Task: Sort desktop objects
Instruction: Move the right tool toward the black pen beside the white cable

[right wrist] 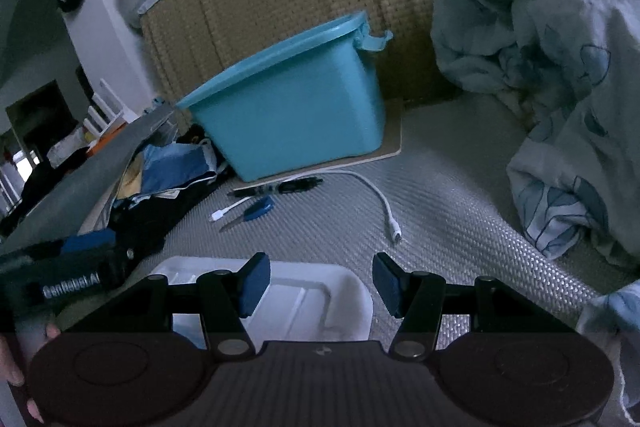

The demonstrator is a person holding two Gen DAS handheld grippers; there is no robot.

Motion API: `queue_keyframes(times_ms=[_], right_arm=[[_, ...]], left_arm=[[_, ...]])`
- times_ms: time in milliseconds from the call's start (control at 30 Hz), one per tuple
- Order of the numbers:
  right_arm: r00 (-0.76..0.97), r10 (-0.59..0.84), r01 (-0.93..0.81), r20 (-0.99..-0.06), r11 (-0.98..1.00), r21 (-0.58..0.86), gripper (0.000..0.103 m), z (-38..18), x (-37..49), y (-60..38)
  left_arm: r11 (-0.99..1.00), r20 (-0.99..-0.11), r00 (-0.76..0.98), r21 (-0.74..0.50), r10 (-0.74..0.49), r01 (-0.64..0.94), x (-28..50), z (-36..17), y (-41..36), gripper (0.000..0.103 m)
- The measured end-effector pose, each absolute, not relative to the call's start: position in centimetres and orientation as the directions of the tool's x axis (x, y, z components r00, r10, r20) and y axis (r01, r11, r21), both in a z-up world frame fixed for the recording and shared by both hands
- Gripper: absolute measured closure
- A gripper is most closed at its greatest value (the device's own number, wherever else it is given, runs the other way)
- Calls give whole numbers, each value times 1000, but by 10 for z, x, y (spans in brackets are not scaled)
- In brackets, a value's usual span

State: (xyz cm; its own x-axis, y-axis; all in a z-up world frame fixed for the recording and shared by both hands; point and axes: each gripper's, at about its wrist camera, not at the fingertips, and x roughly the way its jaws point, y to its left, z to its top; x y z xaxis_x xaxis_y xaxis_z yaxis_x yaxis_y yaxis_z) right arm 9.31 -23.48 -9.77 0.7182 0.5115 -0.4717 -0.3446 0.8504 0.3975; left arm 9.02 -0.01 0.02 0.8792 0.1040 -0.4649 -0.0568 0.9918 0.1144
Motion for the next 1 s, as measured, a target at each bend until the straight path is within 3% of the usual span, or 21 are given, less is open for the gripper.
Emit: queue_keyframes(times_ms=[600, 867, 1000], right_arm=[[750, 467, -320, -468, 876, 362, 42, -106, 95, -230], [758, 463, -318, -460, 877, 360, 42, -106, 91, -232], [709, 526, -348, -470, 840, 415, 42, -112, 95, -234]], left_arm=[[992, -456, 885, -30, 95, -122, 85, -12, 40, 22], [997, -466, 882, -1, 73, -83, 87, -17, 33, 22], [998, -469, 881, 31, 59, -50, 87, -19, 26, 22]])
